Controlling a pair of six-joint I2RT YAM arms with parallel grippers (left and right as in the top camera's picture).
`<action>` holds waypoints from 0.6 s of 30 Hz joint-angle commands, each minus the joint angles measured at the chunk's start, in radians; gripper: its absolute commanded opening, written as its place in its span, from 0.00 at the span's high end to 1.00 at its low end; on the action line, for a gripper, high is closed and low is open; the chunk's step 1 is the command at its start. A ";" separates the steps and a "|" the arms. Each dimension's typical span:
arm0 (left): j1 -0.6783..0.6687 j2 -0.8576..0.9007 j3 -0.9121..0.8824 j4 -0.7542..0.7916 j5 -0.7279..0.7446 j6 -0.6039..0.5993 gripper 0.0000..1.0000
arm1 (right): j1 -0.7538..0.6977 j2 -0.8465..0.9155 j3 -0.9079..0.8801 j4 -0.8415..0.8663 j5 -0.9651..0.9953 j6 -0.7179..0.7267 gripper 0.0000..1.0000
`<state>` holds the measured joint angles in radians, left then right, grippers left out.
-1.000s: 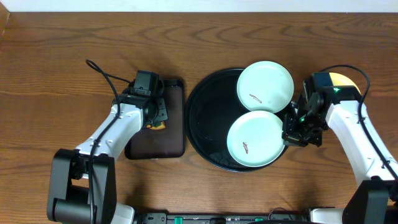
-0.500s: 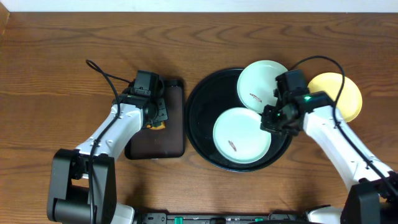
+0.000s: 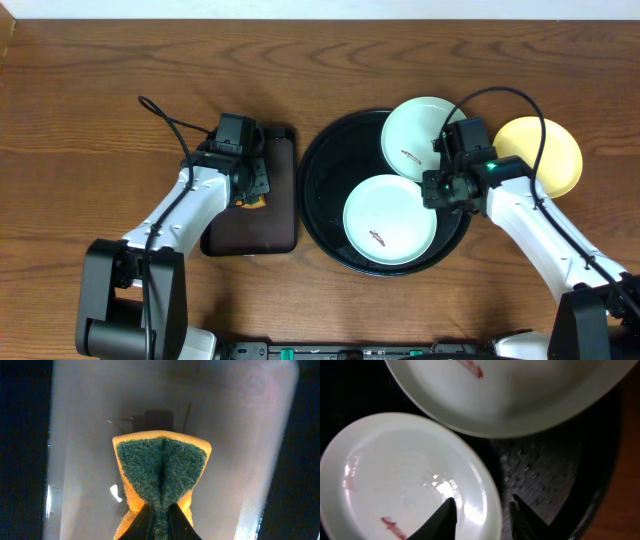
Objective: Clean dirty plates on tray and stack at the side
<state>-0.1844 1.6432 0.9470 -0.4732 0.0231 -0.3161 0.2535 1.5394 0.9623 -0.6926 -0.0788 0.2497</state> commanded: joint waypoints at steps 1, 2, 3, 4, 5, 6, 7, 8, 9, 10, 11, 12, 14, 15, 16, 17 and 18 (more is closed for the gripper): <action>0.002 0.004 -0.002 -0.003 -0.005 0.009 0.90 | -0.009 0.006 0.008 0.018 -0.016 -0.221 0.70; 0.002 0.004 -0.002 -0.003 -0.005 0.009 0.91 | -0.003 0.015 0.001 0.029 -0.029 -0.234 0.70; 0.002 0.004 -0.002 -0.003 -0.005 0.009 0.90 | 0.004 0.026 -0.007 0.044 -0.032 -0.247 0.70; 0.002 0.004 -0.002 -0.003 -0.005 0.009 0.90 | 0.010 0.037 -0.013 0.059 -0.030 -0.263 0.70; 0.002 0.004 -0.002 -0.003 -0.005 0.009 0.90 | 0.013 0.048 -0.017 0.072 -0.030 -0.279 0.70; 0.002 0.004 -0.002 -0.003 -0.005 0.009 0.90 | 0.013 0.062 -0.018 0.082 -0.030 -0.287 0.70; 0.002 0.004 -0.002 -0.003 -0.005 0.009 0.90 | 0.013 0.073 -0.018 0.091 -0.030 -0.289 0.70; 0.002 0.004 -0.002 -0.003 -0.005 0.009 0.90 | 0.013 0.085 -0.018 0.099 -0.030 -0.289 0.69; 0.002 0.004 -0.002 -0.003 -0.005 0.009 0.90 | 0.013 0.093 -0.018 0.103 -0.030 -0.289 0.69; 0.002 0.004 -0.002 -0.003 -0.005 0.009 0.90 | 0.013 0.101 -0.018 0.107 -0.030 -0.293 0.70; 0.002 0.004 -0.002 -0.003 -0.005 0.009 0.90 | 0.013 0.109 -0.018 0.111 -0.030 -0.293 0.70; 0.002 0.004 -0.002 -0.003 -0.005 0.009 0.90 | 0.013 0.116 -0.018 0.114 -0.030 -0.293 0.70; 0.002 0.004 -0.002 -0.003 -0.005 0.009 0.90 | 0.017 0.130 -0.018 0.121 -0.031 -0.292 0.75; 0.002 0.004 -0.002 -0.003 -0.005 0.009 0.90 | 0.019 0.140 -0.018 0.121 -0.031 -0.292 0.82; 0.002 0.004 -0.002 -0.003 -0.005 0.009 0.90 | 0.019 0.141 -0.018 0.120 -0.031 -0.292 0.81; 0.002 0.004 -0.002 -0.003 -0.005 0.009 0.91 | 0.019 0.142 -0.018 0.118 -0.031 -0.292 0.80; 0.002 0.004 -0.002 -0.003 -0.005 0.009 0.90 | 0.019 0.142 -0.018 0.117 -0.031 -0.292 0.79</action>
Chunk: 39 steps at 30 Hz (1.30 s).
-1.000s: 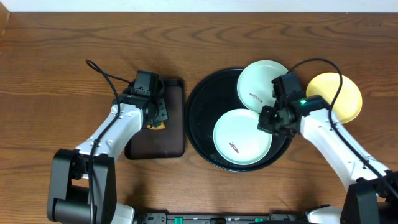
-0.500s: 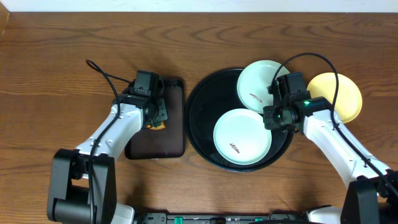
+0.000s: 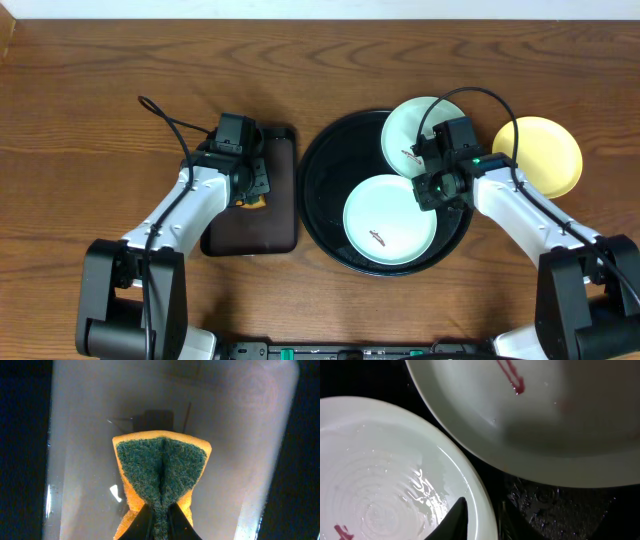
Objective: Clean dirty plates on tray and stack at the side
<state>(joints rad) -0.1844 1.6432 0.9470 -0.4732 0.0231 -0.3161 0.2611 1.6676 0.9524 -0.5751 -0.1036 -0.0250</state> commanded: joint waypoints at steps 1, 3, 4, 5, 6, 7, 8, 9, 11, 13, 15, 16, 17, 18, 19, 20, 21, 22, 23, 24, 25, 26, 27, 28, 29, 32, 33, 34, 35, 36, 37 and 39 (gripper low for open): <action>0.002 0.004 -0.002 -0.003 -0.005 0.009 0.90 | 0.012 0.014 -0.009 -0.001 -0.006 -0.018 0.79; 0.002 0.004 -0.002 -0.003 -0.005 0.009 0.90 | 0.012 0.014 -0.014 0.002 -0.006 -0.018 0.79; 0.002 0.004 -0.002 -0.003 -0.005 0.009 0.90 | 0.012 0.014 -0.017 0.005 -0.006 -0.018 0.79; 0.002 0.004 -0.002 -0.003 -0.005 0.009 0.90 | 0.012 0.014 -0.021 0.007 -0.006 -0.018 0.79; 0.002 0.004 -0.002 -0.003 -0.005 0.009 0.90 | 0.012 0.014 -0.026 0.010 -0.006 -0.017 0.79; 0.002 0.004 -0.002 -0.003 -0.005 0.009 0.90 | 0.012 0.014 -0.031 0.013 -0.006 -0.018 0.79; 0.002 0.004 -0.002 -0.003 -0.005 0.009 0.90 | 0.012 0.014 -0.037 0.019 -0.006 -0.017 0.80; 0.002 0.004 -0.002 -0.003 -0.005 0.009 0.90 | 0.012 0.014 -0.047 0.029 -0.006 -0.017 0.82; 0.002 0.004 -0.002 -0.003 -0.005 0.009 0.90 | 0.012 0.014 -0.060 0.042 -0.006 -0.017 0.87; 0.002 0.004 -0.002 -0.003 -0.005 0.009 0.90 | 0.012 0.014 -0.066 0.048 -0.006 -0.010 0.99; 0.002 0.004 -0.002 -0.003 -0.005 0.009 0.90 | 0.012 0.013 -0.065 0.058 -0.006 0.020 0.99; 0.002 0.004 -0.002 -0.003 -0.005 0.009 0.90 | 0.011 0.011 -0.061 0.061 -0.006 0.050 0.99; 0.002 0.004 -0.002 -0.003 -0.005 0.009 0.90 | 0.012 0.010 -0.055 0.061 -0.008 0.079 0.99; 0.002 0.004 -0.002 -0.003 -0.005 0.009 0.90 | 0.012 0.007 -0.046 0.059 -0.018 0.119 0.99; 0.002 0.004 -0.002 -0.003 -0.005 0.009 0.90 | 0.012 0.004 -0.040 0.060 -0.036 0.153 0.99; 0.002 0.004 -0.002 -0.003 -0.005 0.009 0.90 | 0.011 -0.001 -0.035 0.060 -0.060 0.200 0.99; 0.002 0.004 -0.002 -0.003 -0.005 0.009 0.90 | 0.011 -0.005 -0.033 0.060 -0.074 0.251 0.99; 0.002 0.004 -0.002 -0.004 -0.005 0.009 0.90 | 0.012 -0.012 -0.032 0.059 -0.082 0.329 0.99; 0.002 0.004 -0.002 -0.004 -0.005 0.009 0.90 | 0.012 -0.014 -0.032 0.052 -0.081 0.405 0.99; 0.002 0.004 -0.002 -0.004 -0.005 0.009 0.90 | 0.012 -0.014 -0.032 0.045 -0.081 0.474 0.99; 0.002 0.004 -0.002 -0.004 -0.005 0.009 0.90 | 0.012 -0.014 -0.033 0.034 -0.081 0.548 0.99; 0.002 0.004 -0.002 -0.004 -0.005 0.009 0.90 | 0.012 -0.014 -0.034 0.029 -0.081 0.596 0.99; 0.002 0.004 -0.002 -0.004 -0.006 0.009 0.90 | 0.016 -0.014 -0.039 0.029 -0.081 0.636 0.99; 0.002 0.004 -0.002 -0.004 -0.006 0.009 0.90 | 0.020 -0.014 -0.043 0.029 -0.082 0.657 0.99; 0.002 0.004 -0.002 -0.004 -0.006 0.009 0.90 | 0.027 -0.014 -0.047 0.029 -0.082 0.677 0.99; 0.002 0.004 -0.002 -0.004 -0.006 0.009 0.90 | 0.054 -0.014 -0.057 0.038 -0.080 0.710 0.99; 0.002 0.004 -0.002 -0.004 -0.006 0.009 0.90 | 0.066 -0.014 -0.058 0.042 -0.080 0.717 0.99; 0.002 0.005 -0.002 -0.004 -0.006 0.009 0.90 | 0.078 -0.014 -0.058 0.047 -0.078 0.725 0.99; 0.002 0.005 -0.002 -0.004 -0.006 0.009 0.90 | 0.090 -0.014 -0.058 0.056 -0.077 0.727 0.99; 0.002 0.004 -0.002 -0.004 -0.006 0.009 0.90 | 0.099 -0.014 -0.058 0.066 -0.074 0.727 0.99; 0.002 0.005 -0.002 -0.004 -0.006 0.009 0.90 | 0.103 -0.014 -0.058 0.069 -0.061 0.727 0.99; 0.002 0.005 -0.002 -0.005 -0.006 0.009 0.90 | 0.104 -0.014 -0.058 0.072 -0.031 0.707 0.99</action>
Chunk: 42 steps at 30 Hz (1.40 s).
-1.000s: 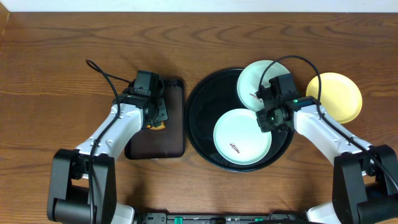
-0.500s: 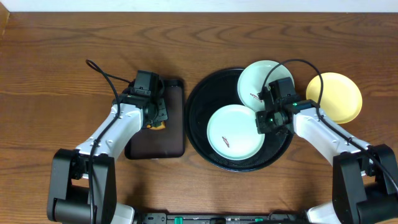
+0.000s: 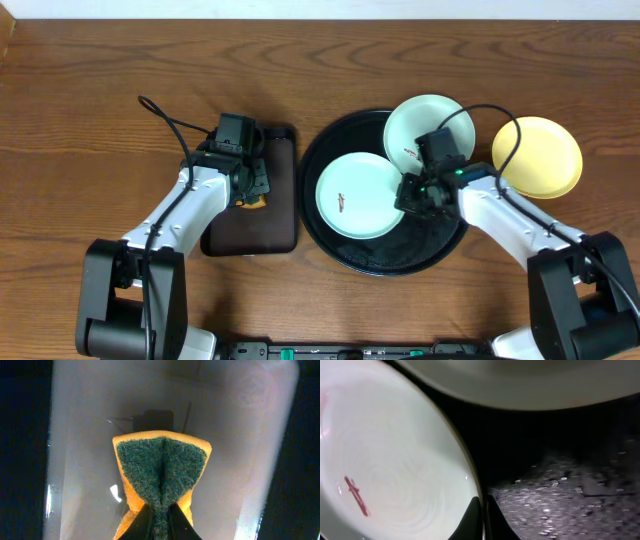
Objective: Clean dirty plates on tray and stack at the side
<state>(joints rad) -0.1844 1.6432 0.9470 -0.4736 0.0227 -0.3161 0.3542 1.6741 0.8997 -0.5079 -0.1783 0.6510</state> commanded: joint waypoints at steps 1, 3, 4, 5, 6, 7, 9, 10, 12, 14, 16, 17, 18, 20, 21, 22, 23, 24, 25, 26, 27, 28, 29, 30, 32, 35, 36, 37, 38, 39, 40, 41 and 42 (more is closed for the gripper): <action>0.002 0.005 -0.002 -0.004 -0.006 0.009 0.90 | 0.006 -0.021 -0.005 0.007 0.050 0.004 0.99; 0.002 0.005 -0.005 -0.003 -0.006 0.009 0.90 | -0.006 -0.025 -0.002 0.006 0.049 -0.039 0.99; 0.002 0.005 -0.007 -0.003 -0.006 0.009 0.91 | -0.014 -0.029 -0.002 0.007 0.046 -0.060 0.99; 0.002 0.005 -0.008 -0.003 -0.006 0.010 0.92 | -0.020 -0.036 0.000 0.006 0.046 -0.077 0.99; 0.002 0.004 -0.007 -0.003 -0.009 0.027 0.93 | -0.028 -0.051 0.005 0.007 0.045 -0.106 0.99; 0.002 0.000 -0.005 -0.004 -0.009 0.044 0.93 | -0.028 -0.062 0.009 0.006 0.046 -0.130 0.99; 0.002 -0.019 0.002 -0.015 -0.015 0.058 0.92 | -0.028 -0.084 0.019 0.006 0.046 -0.186 0.99; 0.002 -0.033 0.005 -0.019 -0.016 0.058 0.93 | -0.028 -0.097 0.023 0.006 0.047 -0.215 0.98; 0.002 -0.072 0.011 -0.026 -0.016 0.058 0.92 | -0.028 -0.116 0.025 0.007 0.048 -0.248 0.88; 0.002 -0.121 0.016 -0.038 -0.018 0.058 0.93 | -0.028 -0.126 0.025 0.006 0.050 -0.271 0.70; 0.002 -0.171 0.018 -0.050 -0.043 0.057 0.92 | -0.027 -0.124 0.024 -0.005 0.050 -0.291 0.68; 0.002 -0.195 0.019 -0.061 -0.061 0.057 0.93 | -0.026 -0.121 0.022 -0.009 0.050 -0.293 0.68; 0.002 -0.216 0.023 -0.077 -0.074 0.057 0.93 | -0.024 -0.120 0.020 -0.019 0.049 -0.293 0.68; 0.002 -0.246 0.041 -0.120 -0.080 0.057 0.93 | -0.014 -0.116 0.020 -0.042 0.047 -0.293 0.68; 0.002 -0.258 0.055 -0.150 -0.080 0.055 0.93 | -0.009 -0.114 0.020 -0.053 0.064 -0.293 0.67; 0.002 -0.265 0.070 -0.177 -0.078 0.053 0.93 | -0.006 -0.113 0.020 -0.058 0.092 -0.294 0.67; 0.000 -0.268 0.092 -0.212 -0.076 0.053 0.93 | -0.005 -0.113 0.020 -0.057 0.129 -0.294 0.65; -0.003 -0.267 0.117 -0.250 -0.076 0.054 0.92 | -0.005 -0.113 0.020 -0.052 0.157 -0.294 0.62; -0.005 -0.264 0.140 -0.280 -0.076 0.054 0.93 | -0.007 -0.113 0.020 -0.043 0.167 -0.303 0.59; -0.008 -0.261 0.163 -0.306 -0.077 0.054 0.93 | -0.009 -0.113 0.020 -0.032 0.166 -0.319 0.59; -0.012 -0.255 0.193 -0.340 -0.085 0.054 0.93 | -0.010 -0.113 0.020 -0.021 0.161 -0.333 0.59; -0.016 -0.245 0.230 -0.380 -0.094 0.054 0.93 | -0.010 -0.111 0.020 -0.013 0.159 -0.343 0.59; -0.018 -0.236 0.261 -0.410 -0.097 0.054 0.93 | -0.010 -0.108 0.020 -0.007 0.159 -0.346 0.59; -0.019 -0.225 0.291 -0.439 -0.098 0.053 0.93 | -0.009 -0.104 0.020 -0.004 0.159 -0.346 0.59; -0.025 -0.208 0.332 -0.463 -0.098 0.054 0.93 | -0.005 -0.090 0.020 -0.002 0.150 -0.350 0.59; -0.039 -0.196 0.337 -0.454 -0.097 0.053 0.93 | 0.005 -0.056 0.020 0.005 0.121 -0.369 0.60; -0.046 -0.192 0.336 -0.452 -0.092 0.053 0.93 | 0.008 -0.045 0.020 0.007 0.121 -0.369 0.60; -0.058 -0.185 0.335 -0.448 -0.078 0.053 0.93 | 0.011 -0.030 0.020 0.011 0.121 -0.369 0.60; -0.068 -0.180 0.335 -0.440 -0.060 0.053 0.93 | 0.012 -0.019 0.020 0.017 0.122 -0.369 0.61; -0.084 -0.173 0.333 -0.427 -0.034 0.053 0.93 | 0.012 -0.005 0.020 0.024 0.121 -0.370 0.61; -0.094 -0.168 0.333 -0.418 -0.018 0.053 0.93 | 0.012 0.005 0.020 0.030 0.121 -0.370 0.62; -0.116 -0.159 0.333 -0.404 0.007 0.053 0.93 | 0.013 0.016 0.020 0.035 0.120 -0.369 0.62; -0.135 -0.149 0.333 -0.393 0.021 0.053 0.93 | 0.013 0.023 0.020 0.038 0.117 -0.370 0.64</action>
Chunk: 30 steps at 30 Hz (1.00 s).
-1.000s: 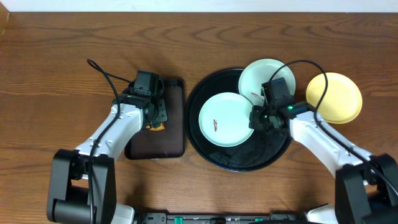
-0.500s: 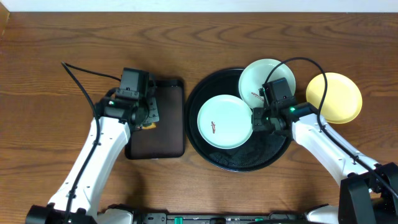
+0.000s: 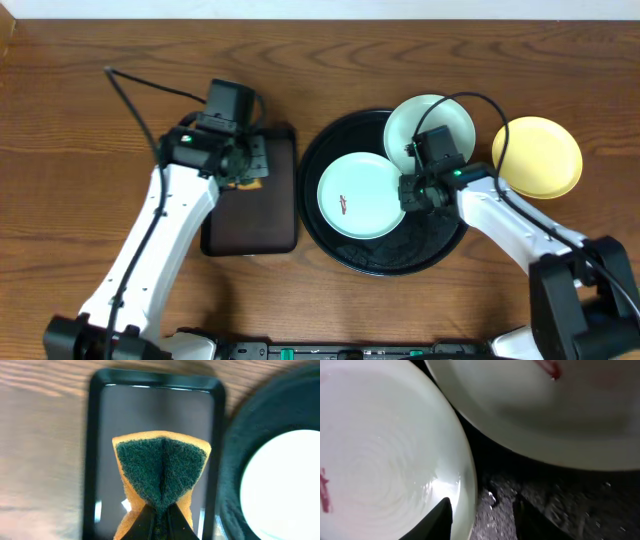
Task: Clean dirty plates on tray and stack at the side
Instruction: 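Carry the sponge with left gripper over the held green plate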
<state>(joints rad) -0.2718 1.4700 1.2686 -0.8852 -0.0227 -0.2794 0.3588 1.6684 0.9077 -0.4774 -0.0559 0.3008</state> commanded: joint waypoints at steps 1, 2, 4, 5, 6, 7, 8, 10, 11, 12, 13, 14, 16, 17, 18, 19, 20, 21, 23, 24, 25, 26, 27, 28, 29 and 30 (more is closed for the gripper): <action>-0.061 0.030 0.011 0.026 0.070 0.014 0.92 | 0.009 0.033 0.012 0.009 -0.005 -0.020 0.65; -0.083 0.040 0.008 0.037 0.070 0.005 0.92 | 0.009 0.034 0.012 0.009 -0.005 -0.021 0.69; -0.121 0.060 0.000 0.066 0.071 -0.018 0.93 | 0.009 0.033 0.012 0.010 -0.005 -0.022 0.79; -0.140 0.073 -0.005 0.083 0.071 -0.033 0.92 | 0.009 0.033 0.012 0.011 -0.005 -0.021 0.85; -0.156 0.084 -0.006 0.093 0.071 -0.042 0.92 | 0.010 0.033 0.012 0.010 -0.005 -0.021 0.92; -0.174 0.099 -0.006 0.105 0.071 -0.045 0.93 | 0.010 0.033 0.012 0.010 -0.005 -0.021 0.94; -0.195 0.117 -0.006 0.119 0.071 -0.048 0.93 | 0.010 0.033 0.012 0.010 -0.005 -0.021 0.96; -0.227 0.146 -0.006 0.143 0.071 -0.055 0.93 | 0.010 0.033 0.012 0.010 -0.005 -0.021 0.98; -0.247 0.166 -0.006 0.159 0.071 -0.056 0.92 | 0.010 0.033 0.012 0.010 -0.005 -0.021 0.99; -0.263 0.182 -0.006 0.173 0.071 -0.056 0.92 | 0.010 0.033 0.012 0.010 -0.005 -0.021 0.99; -0.280 0.203 -0.006 0.189 0.071 -0.056 0.93 | 0.010 0.033 0.012 0.010 -0.005 -0.021 0.99; -0.297 0.224 -0.006 0.204 0.071 -0.056 0.93 | 0.010 0.033 0.012 0.010 -0.005 -0.021 0.99; -0.319 0.265 -0.006 0.226 0.070 -0.061 0.93 | 0.010 0.033 0.012 0.010 -0.005 -0.021 0.99; -0.327 0.286 -0.006 0.234 0.063 -0.079 0.93 | 0.010 0.033 0.012 0.010 -0.005 -0.021 0.99; -0.332 0.307 -0.006 0.241 0.060 -0.093 0.93 | 0.010 0.033 0.012 0.010 -0.005 -0.021 0.99; -0.335 0.323 -0.006 0.249 0.060 -0.101 0.93 | 0.010 0.033 0.012 0.010 -0.005 -0.021 0.99; -0.336 0.349 -0.006 0.267 0.061 -0.117 0.93 | 0.010 0.033 0.012 0.010 -0.005 -0.021 0.99; -0.336 0.360 -0.006 0.275 0.061 -0.128 0.92 | 0.010 0.033 0.012 0.010 -0.005 -0.021 0.99; -0.336 0.373 -0.006 0.291 0.070 -0.131 0.93 | 0.010 0.033 0.012 0.010 -0.005 -0.021 0.99; -0.337 0.378 -0.006 0.298 0.072 -0.131 0.93 | 0.010 0.033 0.012 0.010 -0.005 -0.021 0.99; -0.339 0.382 -0.006 0.301 0.071 -0.130 0.93 | 0.010 0.033 0.012 0.010 -0.005 -0.021 0.99; -0.341 0.388 -0.007 0.307 0.071 -0.130 0.93 | 0.010 0.033 0.012 0.010 -0.005 -0.021 0.99; -0.343 0.393 -0.008 0.309 0.071 -0.130 0.93 | 0.010 0.033 0.012 0.010 -0.005 -0.021 0.99; -0.347 0.398 -0.009 0.309 0.071 -0.130 0.93 | 0.010 0.033 0.012 0.010 -0.005 -0.021 0.99; -0.352 0.403 -0.011 0.310 0.071 -0.130 0.93 | 0.010 0.033 0.012 0.010 -0.005 -0.021 0.99; -0.356 0.406 -0.017 0.317 0.071 -0.130 0.92 | 0.010 0.033 0.012 0.010 -0.005 -0.021 0.99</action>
<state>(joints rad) -0.6136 1.8565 1.2663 -0.5770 0.0467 -0.3958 0.3588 1.6981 0.9096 -0.4641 -0.0708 0.2848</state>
